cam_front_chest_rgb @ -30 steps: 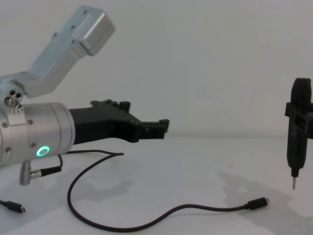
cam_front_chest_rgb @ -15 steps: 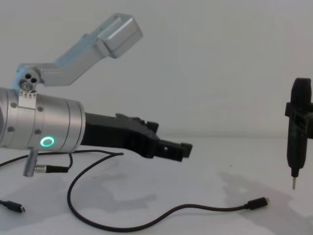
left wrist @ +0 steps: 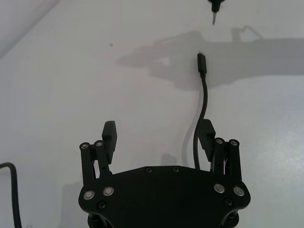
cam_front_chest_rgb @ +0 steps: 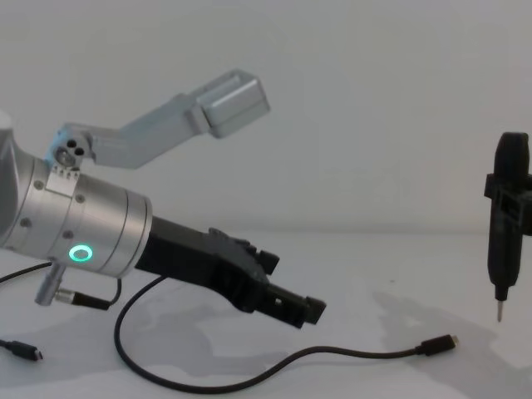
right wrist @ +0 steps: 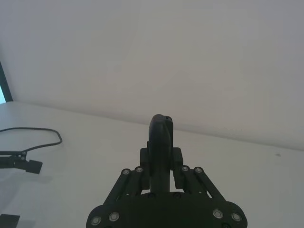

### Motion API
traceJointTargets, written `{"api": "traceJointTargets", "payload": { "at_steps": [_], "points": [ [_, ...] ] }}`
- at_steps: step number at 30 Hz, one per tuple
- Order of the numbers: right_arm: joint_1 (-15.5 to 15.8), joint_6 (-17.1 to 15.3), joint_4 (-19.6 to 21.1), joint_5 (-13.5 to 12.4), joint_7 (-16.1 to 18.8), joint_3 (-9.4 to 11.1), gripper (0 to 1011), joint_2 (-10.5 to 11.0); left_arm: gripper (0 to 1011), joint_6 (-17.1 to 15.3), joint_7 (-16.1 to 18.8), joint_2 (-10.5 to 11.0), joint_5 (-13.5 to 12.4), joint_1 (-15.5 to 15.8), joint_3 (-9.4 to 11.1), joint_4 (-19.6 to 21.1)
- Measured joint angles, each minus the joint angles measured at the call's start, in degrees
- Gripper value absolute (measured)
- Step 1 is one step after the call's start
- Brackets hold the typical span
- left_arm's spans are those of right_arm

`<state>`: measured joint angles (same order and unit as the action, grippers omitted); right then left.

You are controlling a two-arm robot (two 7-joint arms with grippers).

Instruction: Pick up the data cable with the one hand.

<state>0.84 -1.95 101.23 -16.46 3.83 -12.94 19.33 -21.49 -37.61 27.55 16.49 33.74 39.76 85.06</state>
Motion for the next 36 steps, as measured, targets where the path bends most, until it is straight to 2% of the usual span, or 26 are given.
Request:
{"api": "traceJointTargets", "payload": {
  "at_steps": [15,36],
  "points": [
    [0.0,0.0,0.0,0.0,0.0,0.0,275,0.0,1000,0.43,-3.38,-1.53,-0.06,2.5,2.74,-5.46],
    [0.0,0.0,0.0,0.0,0.0,0.0,274,0.0,1001,-0.47,-5.83,-2.89,1.28,4.53,5.05,-8.98]
  ]
}}
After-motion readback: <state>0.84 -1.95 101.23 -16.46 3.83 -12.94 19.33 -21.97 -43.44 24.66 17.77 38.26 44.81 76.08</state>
